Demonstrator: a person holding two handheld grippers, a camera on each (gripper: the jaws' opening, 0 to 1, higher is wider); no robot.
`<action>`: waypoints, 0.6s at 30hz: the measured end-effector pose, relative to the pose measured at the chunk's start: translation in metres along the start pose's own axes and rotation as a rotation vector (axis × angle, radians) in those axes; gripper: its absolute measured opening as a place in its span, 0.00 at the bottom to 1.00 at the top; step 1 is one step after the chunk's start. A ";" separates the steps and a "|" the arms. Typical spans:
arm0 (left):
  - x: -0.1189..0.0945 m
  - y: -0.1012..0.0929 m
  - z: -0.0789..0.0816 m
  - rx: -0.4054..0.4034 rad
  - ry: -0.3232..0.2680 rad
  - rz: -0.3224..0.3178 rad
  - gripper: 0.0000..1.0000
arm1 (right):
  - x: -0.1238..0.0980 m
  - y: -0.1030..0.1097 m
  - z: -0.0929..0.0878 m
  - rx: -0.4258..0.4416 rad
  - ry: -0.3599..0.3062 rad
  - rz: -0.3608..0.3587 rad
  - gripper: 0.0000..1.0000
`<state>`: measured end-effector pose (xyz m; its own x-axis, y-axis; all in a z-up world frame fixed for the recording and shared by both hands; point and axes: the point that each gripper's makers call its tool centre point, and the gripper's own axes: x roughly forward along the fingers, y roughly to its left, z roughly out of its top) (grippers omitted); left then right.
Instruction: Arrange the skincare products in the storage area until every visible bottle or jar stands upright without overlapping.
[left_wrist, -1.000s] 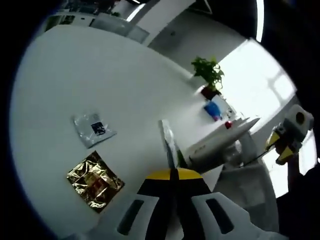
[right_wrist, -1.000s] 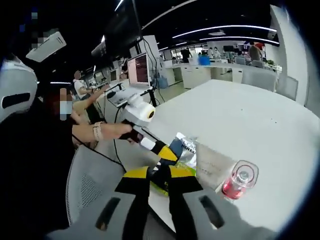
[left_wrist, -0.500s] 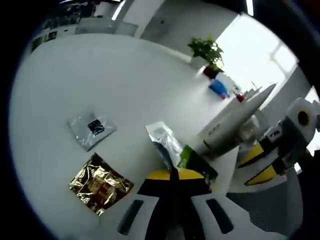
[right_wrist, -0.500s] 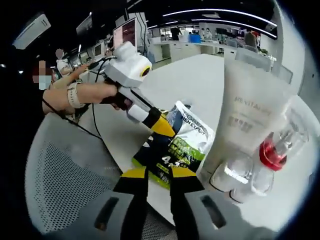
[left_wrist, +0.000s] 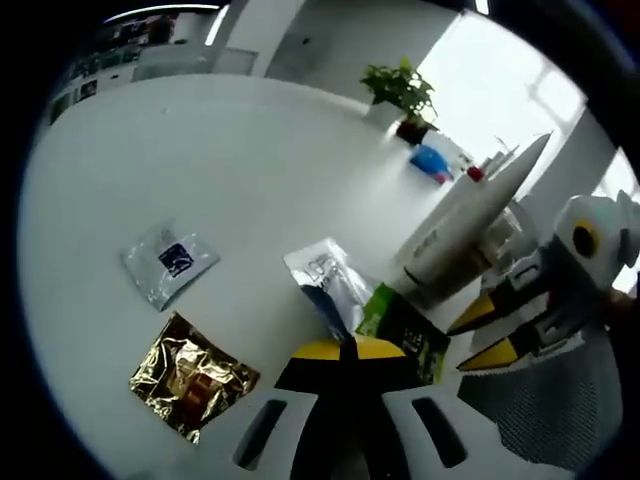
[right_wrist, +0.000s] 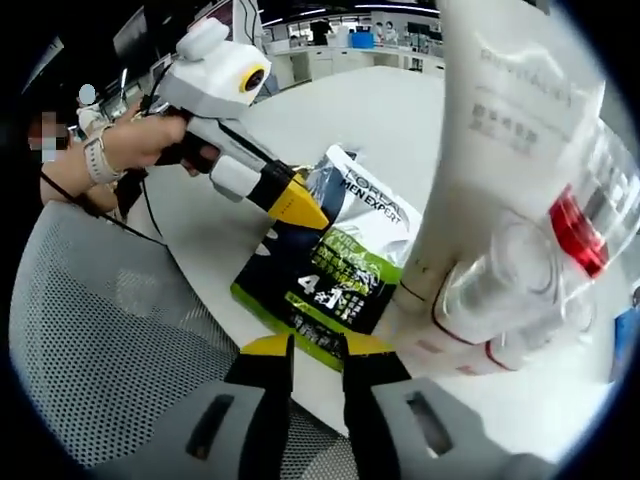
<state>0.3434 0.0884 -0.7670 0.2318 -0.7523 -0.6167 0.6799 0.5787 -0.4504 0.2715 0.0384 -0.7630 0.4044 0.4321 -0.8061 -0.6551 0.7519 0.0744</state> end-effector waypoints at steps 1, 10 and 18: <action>0.001 0.001 0.000 0.007 0.000 0.000 0.00 | 0.002 -0.001 0.001 0.007 0.003 -0.004 0.19; 0.003 0.003 -0.001 0.026 0.005 -0.005 0.00 | 0.011 -0.009 -0.008 -0.071 0.083 -0.065 0.21; 0.005 0.004 -0.002 0.025 0.005 -0.018 0.00 | 0.015 -0.010 -0.009 -0.081 0.100 -0.072 0.20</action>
<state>0.3459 0.0882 -0.7736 0.2157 -0.7610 -0.6118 0.7013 0.5567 -0.4452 0.2789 0.0328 -0.7815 0.3891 0.3231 -0.8626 -0.6774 0.7350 -0.0302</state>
